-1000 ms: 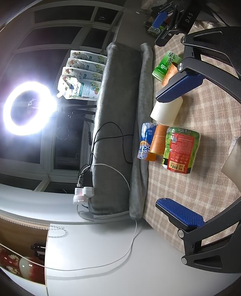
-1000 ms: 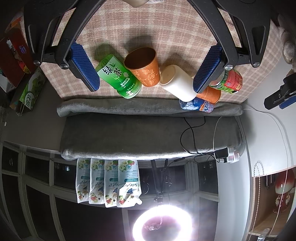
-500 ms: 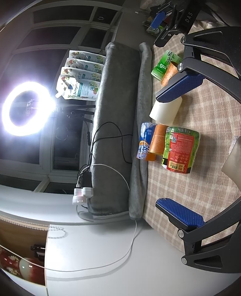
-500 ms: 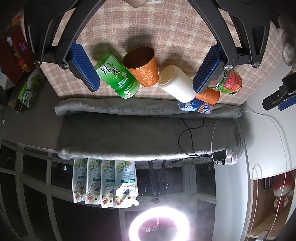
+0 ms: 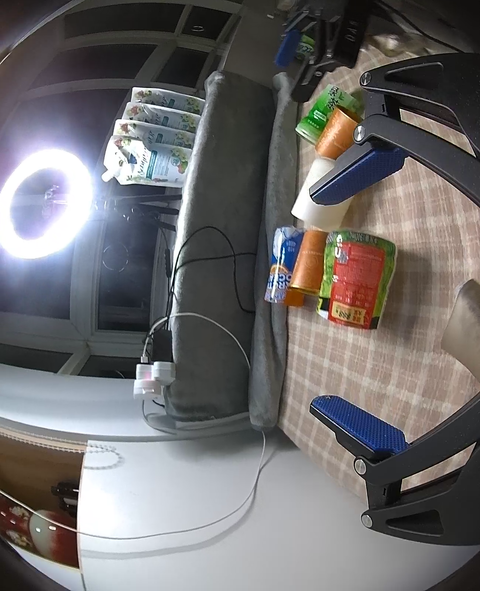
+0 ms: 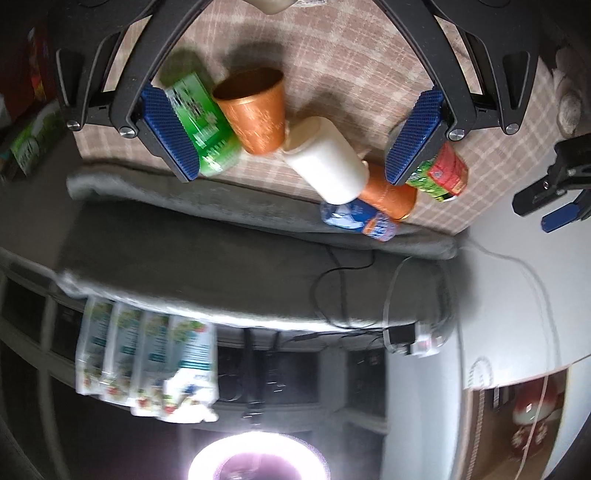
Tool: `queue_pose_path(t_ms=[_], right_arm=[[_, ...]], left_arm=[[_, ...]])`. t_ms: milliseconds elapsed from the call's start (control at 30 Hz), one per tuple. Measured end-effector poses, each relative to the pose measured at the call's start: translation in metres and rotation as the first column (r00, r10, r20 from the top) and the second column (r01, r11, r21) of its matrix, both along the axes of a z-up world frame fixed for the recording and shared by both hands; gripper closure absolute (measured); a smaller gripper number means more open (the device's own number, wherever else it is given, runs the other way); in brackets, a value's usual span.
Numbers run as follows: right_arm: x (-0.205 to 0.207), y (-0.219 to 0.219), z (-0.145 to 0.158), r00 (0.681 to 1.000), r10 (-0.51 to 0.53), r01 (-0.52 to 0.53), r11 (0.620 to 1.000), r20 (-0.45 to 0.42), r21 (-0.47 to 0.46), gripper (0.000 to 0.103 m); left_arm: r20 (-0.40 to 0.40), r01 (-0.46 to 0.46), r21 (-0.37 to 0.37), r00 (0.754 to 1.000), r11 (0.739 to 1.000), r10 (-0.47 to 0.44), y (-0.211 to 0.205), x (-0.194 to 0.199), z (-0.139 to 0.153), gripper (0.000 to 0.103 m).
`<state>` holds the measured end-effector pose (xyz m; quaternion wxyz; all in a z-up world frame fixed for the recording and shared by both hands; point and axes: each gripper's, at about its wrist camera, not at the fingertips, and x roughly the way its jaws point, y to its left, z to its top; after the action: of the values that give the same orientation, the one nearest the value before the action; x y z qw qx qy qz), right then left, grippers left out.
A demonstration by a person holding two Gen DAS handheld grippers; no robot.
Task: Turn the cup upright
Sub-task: 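Reach the right gripper to the lying Arctic Ocean can and close on it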
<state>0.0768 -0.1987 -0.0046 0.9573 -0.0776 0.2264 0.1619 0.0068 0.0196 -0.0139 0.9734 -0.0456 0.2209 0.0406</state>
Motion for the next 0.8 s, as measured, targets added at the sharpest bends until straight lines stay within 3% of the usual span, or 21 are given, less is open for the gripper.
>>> queue_pose_path(t_ms=[200,300,433,600,800], right_arm=[[0.049,0.039,0.009,0.985,0.161,-0.169,0.975,-0.062,-0.144,0.004],[0.084,0.066,0.009,0.958,0.239,-0.269,0.94,-0.157,-0.212,0.014],[0.119,0.1,0.001,0.914,0.309,-0.378,0.885,-0.262,-0.273,0.016],[0.166,0.14,-0.023,0.867,0.302,-0.447,0.822,-0.395,-0.352,0.032],[0.198,0.162,-0.046,0.829,0.283,-0.498,0.765,-0.482,-0.409,0.037]], left_arm=[[-0.053,-0.021,0.017,0.998,1.0,0.022,0.018,-0.003,-0.016,0.001],[-0.086,-0.043,0.008,0.995,0.999,0.043,0.029,-0.007,-0.023,0.001],[-0.115,-0.076,-0.018,0.991,0.997,0.073,0.043,-0.014,-0.03,0.001],[-0.126,-0.112,-0.045,0.986,0.993,0.106,0.056,-0.02,-0.034,0.001],[-0.125,-0.157,-0.06,0.981,0.986,0.149,0.073,-0.022,-0.033,0.001]])
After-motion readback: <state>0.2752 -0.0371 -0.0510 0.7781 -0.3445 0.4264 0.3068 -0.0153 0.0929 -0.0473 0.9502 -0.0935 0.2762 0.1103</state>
